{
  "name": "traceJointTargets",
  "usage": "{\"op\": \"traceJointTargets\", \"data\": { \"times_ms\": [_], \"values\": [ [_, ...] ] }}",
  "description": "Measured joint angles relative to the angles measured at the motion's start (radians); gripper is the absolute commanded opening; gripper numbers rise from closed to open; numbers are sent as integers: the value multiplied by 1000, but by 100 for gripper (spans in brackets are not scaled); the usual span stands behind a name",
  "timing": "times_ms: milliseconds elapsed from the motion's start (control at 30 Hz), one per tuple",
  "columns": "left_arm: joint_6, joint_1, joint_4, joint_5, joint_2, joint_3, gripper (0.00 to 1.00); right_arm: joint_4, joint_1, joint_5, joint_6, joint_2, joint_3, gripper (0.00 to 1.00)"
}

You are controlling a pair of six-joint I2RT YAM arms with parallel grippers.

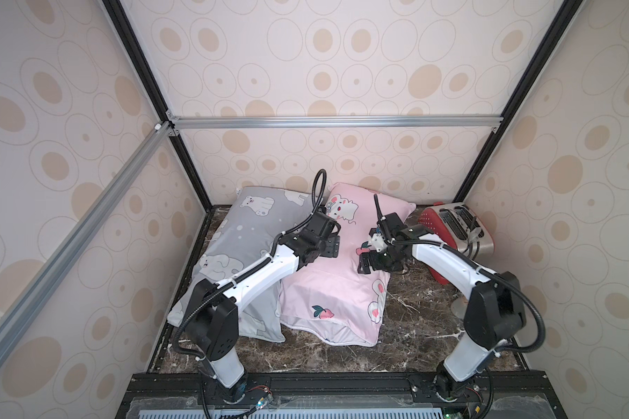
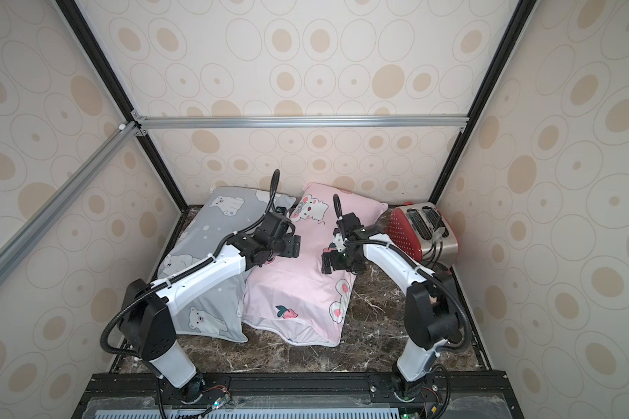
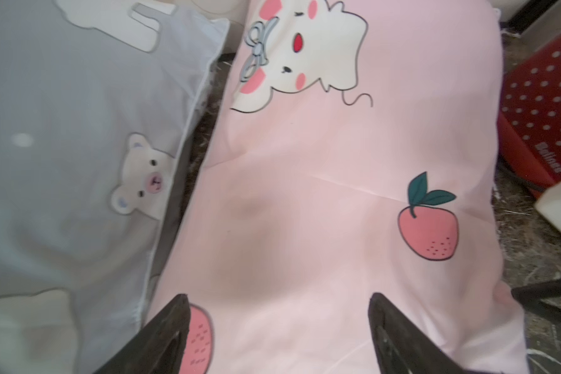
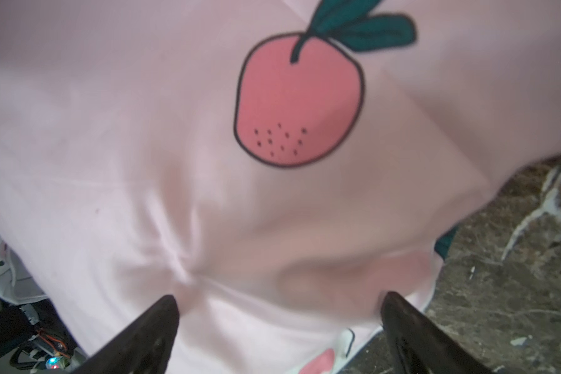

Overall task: Zip up pillowcases
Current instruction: Pick up the pillowcase from the center of the board.

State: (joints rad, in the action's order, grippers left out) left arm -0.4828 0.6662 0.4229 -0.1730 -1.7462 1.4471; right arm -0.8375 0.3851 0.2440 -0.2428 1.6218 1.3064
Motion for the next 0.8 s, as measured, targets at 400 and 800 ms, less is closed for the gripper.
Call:
{"op": "traceJointTargets", "data": {
  "times_ms": [400, 800],
  "values": [
    [-39, -51, -25, 102, -323, 161, 80, 113, 27, 214, -45, -318, -480, 100],
    [-75, -78, -14, 138, -419, 264, 78, 427, 69, 436, -83, -229, -616, 90]
  ]
}}
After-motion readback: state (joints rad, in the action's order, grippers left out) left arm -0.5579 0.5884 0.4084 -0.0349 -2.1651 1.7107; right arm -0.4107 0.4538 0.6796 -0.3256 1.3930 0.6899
